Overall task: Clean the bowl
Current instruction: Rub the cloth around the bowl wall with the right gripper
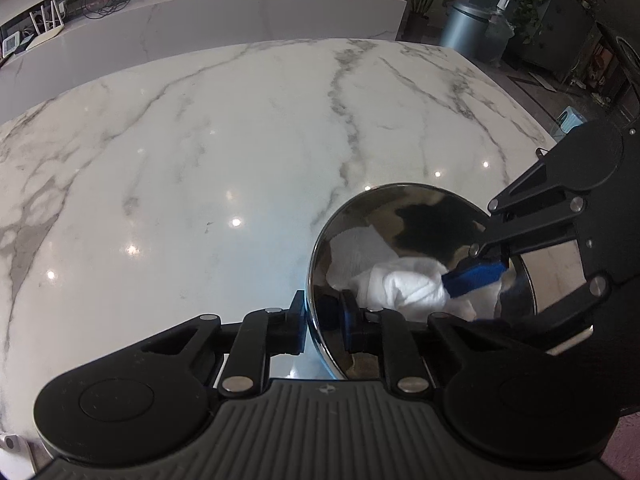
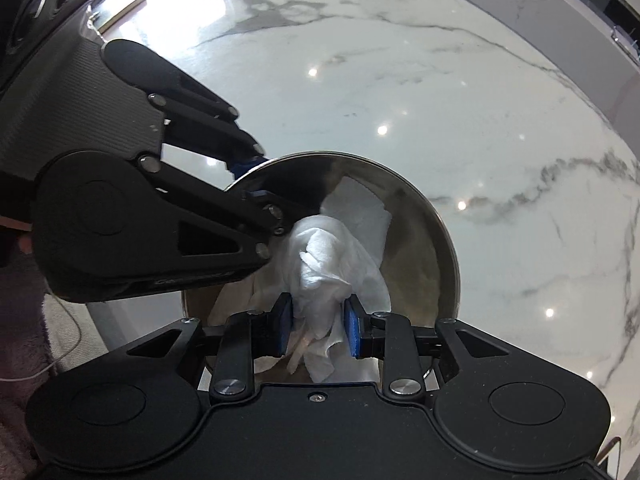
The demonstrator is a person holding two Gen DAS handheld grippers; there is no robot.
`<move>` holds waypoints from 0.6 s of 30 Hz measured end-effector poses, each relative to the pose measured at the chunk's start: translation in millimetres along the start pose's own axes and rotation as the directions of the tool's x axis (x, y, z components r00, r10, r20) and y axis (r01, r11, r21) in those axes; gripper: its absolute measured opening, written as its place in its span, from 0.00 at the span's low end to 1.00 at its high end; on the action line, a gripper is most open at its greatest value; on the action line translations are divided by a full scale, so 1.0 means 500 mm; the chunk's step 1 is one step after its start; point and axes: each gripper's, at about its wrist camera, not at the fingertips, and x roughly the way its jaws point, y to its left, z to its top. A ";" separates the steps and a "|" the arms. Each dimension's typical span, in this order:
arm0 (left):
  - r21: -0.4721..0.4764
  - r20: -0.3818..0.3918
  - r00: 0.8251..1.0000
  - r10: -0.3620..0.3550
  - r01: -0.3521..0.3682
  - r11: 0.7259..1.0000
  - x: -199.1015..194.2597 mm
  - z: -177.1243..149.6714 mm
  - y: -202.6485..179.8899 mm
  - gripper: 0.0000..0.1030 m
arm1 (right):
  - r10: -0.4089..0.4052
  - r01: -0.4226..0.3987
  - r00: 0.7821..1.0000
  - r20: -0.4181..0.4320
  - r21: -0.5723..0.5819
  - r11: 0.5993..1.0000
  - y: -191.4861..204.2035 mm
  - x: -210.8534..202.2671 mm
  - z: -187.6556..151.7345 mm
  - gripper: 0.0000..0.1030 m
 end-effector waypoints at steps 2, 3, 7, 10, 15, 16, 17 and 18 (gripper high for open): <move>0.005 0.001 1.000 -0.003 0.003 1.000 -0.001 -0.001 0.001 0.14 | -0.004 0.004 1.000 0.002 -0.001 1.000 0.001 0.000 0.001 0.25; 0.008 0.002 1.000 -0.004 0.004 1.000 -0.001 -0.002 0.001 0.14 | -0.009 0.009 1.000 0.003 -0.001 1.000 0.001 0.000 0.001 0.25; 0.020 0.005 1.000 -0.004 0.004 1.000 -0.001 -0.002 0.001 0.14 | -0.076 0.076 0.997 0.009 -0.020 0.997 0.005 -0.003 0.005 0.24; 0.026 0.004 1.000 0.000 0.000 1.000 -0.002 -0.002 -0.002 0.14 | -0.138 0.139 0.990 0.019 -0.032 0.990 0.003 -0.009 0.011 0.23; 0.028 0.002 1.000 -0.002 0.002 1.000 -0.001 0.000 -0.002 0.14 | -0.202 0.203 0.979 0.026 -0.045 0.978 -0.008 -0.013 0.018 0.23; 0.028 0.002 1.000 -0.003 0.003 1.000 -0.002 0.000 -0.002 0.14 | -0.208 0.209 0.978 0.023 -0.047 0.977 -0.010 -0.011 0.018 0.23; 0.029 0.003 1.000 -0.002 0.002 1.000 -0.002 -0.001 -0.002 0.14 | -0.207 0.208 0.978 0.020 -0.045 0.977 -0.011 -0.008 0.017 0.23; 0.030 0.003 1.000 -0.002 0.002 1.000 -0.002 -0.001 -0.003 0.14 | -0.204 0.204 0.979 0.020 -0.040 0.978 -0.012 -0.005 0.015 0.23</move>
